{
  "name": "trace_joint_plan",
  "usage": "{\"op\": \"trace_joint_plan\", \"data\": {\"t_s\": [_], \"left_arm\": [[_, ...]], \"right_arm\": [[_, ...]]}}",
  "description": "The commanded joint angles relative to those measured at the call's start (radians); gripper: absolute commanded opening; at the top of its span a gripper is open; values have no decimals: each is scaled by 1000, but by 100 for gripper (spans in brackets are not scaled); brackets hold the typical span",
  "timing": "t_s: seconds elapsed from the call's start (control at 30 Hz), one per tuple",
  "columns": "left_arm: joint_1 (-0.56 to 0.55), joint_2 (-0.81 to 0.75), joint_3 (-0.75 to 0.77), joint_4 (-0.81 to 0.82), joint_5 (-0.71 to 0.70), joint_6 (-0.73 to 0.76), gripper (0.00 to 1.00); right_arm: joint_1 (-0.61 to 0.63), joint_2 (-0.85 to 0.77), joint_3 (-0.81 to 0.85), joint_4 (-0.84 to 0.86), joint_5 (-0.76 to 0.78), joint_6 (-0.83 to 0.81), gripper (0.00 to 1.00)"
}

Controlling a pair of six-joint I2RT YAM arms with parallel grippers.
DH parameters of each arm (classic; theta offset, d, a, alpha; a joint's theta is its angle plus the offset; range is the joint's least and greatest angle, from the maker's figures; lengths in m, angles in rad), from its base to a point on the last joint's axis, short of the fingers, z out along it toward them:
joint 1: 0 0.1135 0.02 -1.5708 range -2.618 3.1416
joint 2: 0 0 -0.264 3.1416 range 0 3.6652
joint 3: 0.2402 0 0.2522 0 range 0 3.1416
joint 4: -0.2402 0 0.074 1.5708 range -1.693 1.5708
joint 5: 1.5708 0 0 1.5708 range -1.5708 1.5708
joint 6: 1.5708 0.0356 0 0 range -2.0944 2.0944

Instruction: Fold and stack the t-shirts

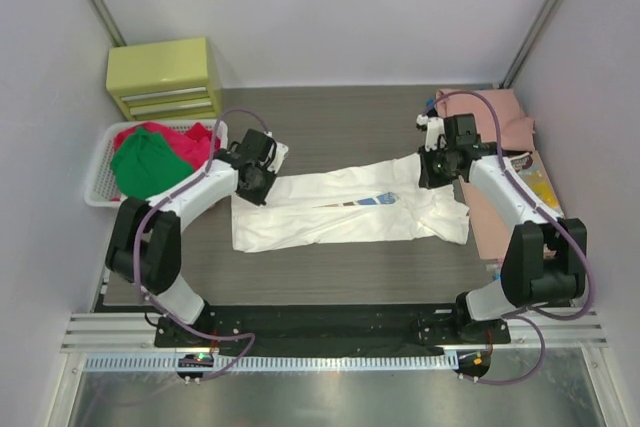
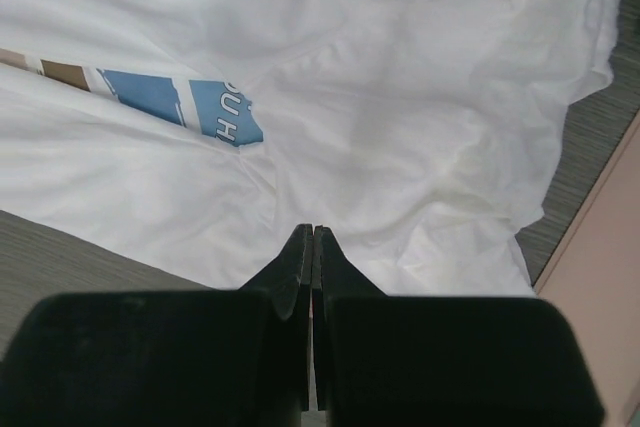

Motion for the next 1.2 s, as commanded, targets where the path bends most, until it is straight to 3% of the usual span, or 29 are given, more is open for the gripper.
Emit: {"op": "trace_joint_plan", "data": {"t_s": [0.0,0.03,0.07,0.1,0.27,0.4,0.9,1.17], "left_arm": [[2,-133,12,28,-42,6,17],[2,-136,11,22,-52,13,41],[2,-144,6,11,-56,16,72],[2,-147,3,5,-55,19,77],[2,-105,5,-73,-12,-3,100],[2,-52,37,-116,9,-22,100],[2,178,103,-113,45,-54,100],[2,265,98,-128,69,-51,100]], "right_arm": [[-4,-123,50,-31,20,-2,14],[-4,-123,48,-47,12,-11,68],[-4,-124,47,-79,8,-17,84],[-5,-147,24,-79,8,-17,100],[-4,-189,-44,-65,43,-28,100],[-5,-132,-32,-64,104,-10,100],[-2,185,8,70,100,9,100],[-4,247,2,107,100,26,100]]}}
